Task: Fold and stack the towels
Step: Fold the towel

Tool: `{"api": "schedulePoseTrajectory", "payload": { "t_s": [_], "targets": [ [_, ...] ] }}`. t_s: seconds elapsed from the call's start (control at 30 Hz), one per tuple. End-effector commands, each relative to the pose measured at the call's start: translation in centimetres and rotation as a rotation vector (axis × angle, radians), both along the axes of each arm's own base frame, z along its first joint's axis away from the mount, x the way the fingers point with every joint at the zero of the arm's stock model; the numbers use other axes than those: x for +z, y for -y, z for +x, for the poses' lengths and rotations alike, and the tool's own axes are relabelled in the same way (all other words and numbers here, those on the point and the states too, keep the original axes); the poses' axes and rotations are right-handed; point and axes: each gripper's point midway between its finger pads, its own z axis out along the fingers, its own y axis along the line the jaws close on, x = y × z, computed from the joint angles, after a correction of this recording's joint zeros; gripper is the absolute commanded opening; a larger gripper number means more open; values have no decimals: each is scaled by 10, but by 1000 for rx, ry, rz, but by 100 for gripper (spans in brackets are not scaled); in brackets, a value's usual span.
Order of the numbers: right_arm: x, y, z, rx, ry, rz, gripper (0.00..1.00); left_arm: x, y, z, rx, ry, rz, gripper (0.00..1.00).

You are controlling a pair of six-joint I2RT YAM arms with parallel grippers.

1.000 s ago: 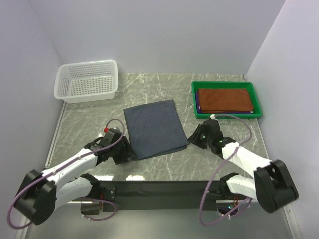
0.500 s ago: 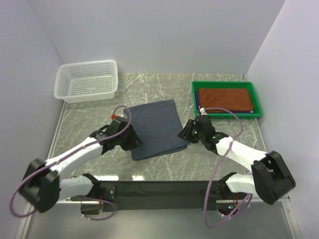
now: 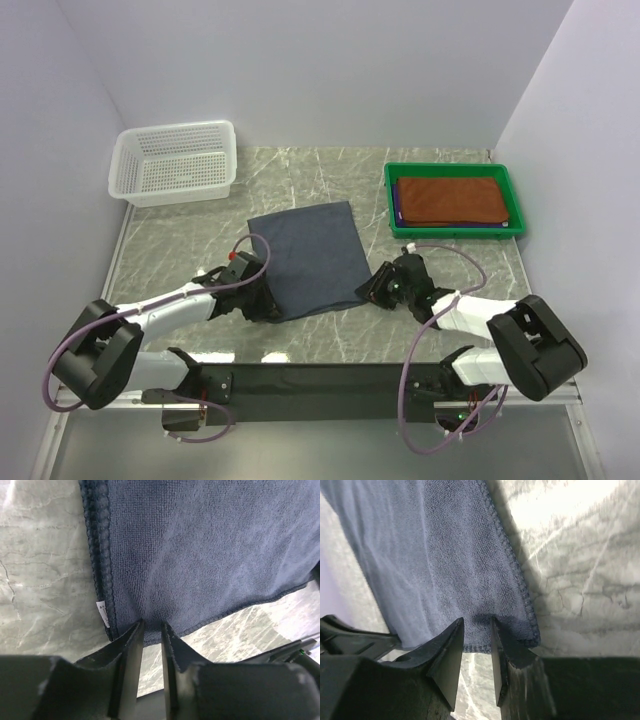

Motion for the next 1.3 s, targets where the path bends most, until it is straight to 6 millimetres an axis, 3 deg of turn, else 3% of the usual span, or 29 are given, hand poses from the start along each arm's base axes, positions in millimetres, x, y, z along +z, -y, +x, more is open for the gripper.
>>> {"api": "schedulePoseTrajectory", "payload": {
  "t_s": [0.0, 0.23, 0.33, 0.43, 0.5, 0.6, 0.63, 0.7, 0.73, 0.8, 0.83, 0.87, 0.9, 0.93, 0.97, 1.0, 1.03, 1.07, 1.1, 1.13, 1.2, 1.23, 1.27],
  "targets": [
    [-37, 19, -42, -29, -168, -38, 36, -18, -15, -14, 3, -54, 43, 27],
    [-44, 41, -68, -92, -229, -47, 35, -22, -44, -19, 41, -76, 89, 25],
    [-39, 45, -72, -110, -205, -34, 35, -16, -43, -22, 45, -62, 65, 26],
    [-30, 47, -73, -114, -173, -23, 35, -8, -42, -23, 56, -50, 47, 31],
    [-11, 43, -63, -80, -78, -8, 36, 6, -37, -14, 58, -14, 22, 40],
    [35, 37, -31, -39, 102, -22, 38, 35, -31, 4, 66, 75, -7, 52],
    [62, 33, -14, -25, 187, -30, 38, 56, -29, 23, 82, 146, -8, 53],
    [82, 33, 12, -50, 260, -55, 38, 85, -24, 50, 101, 236, -24, 52],
    [106, 29, 29, -53, 322, -44, 38, 86, -28, 63, 111, 243, -8, 52],
    [118, 22, 57, -40, 366, -48, 38, 106, -24, 93, 121, 311, -29, 52],
    [144, 14, 76, -34, 425, -32, 38, 98, -30, 108, 136, 293, -6, 51],
    [136, 9, 91, -16, 419, -66, 37, 100, -28, 117, 128, 293, -16, 50],
    [140, 7, 103, -19, 428, -78, 37, 116, -25, 139, 137, 344, -28, 50],
    [158, 2, 121, -21, 471, -72, 37, 102, -28, 152, 139, 324, 12, 49],
    [142, -3, 133, -10, 441, -97, 37, 101, -33, 167, 160, 342, 37, 47],
    [143, -7, 144, -8, 454, -95, 37, 109, -31, 184, 162, 369, 35, 45],
    [153, -10, 160, -15, 474, -90, 36, 88, -33, 196, 159, 328, 65, 44],
    [131, -13, 170, -10, 424, -104, 36, 82, -33, 205, 155, 317, 72, 40],
    [124, -16, 176, -7, 405, -105, 36, 87, -28, 218, 148, 325, 61, 38],
    [128, -20, 186, -6, 409, -94, 36, 66, -27, 223, 134, 282, 88, 36],
    [101, -24, 196, -2, 363, -109, 36, 62, -26, 238, 137, 286, 103, 33],
    [100, -27, 203, -6, 361, -107, 36, 45, -28, 241, 137, 256, 125, 32],
    [82, -28, 206, -2, 326, -121, 36, 41, -28, 244, 138, 250, 131, 31]
  ]
}}
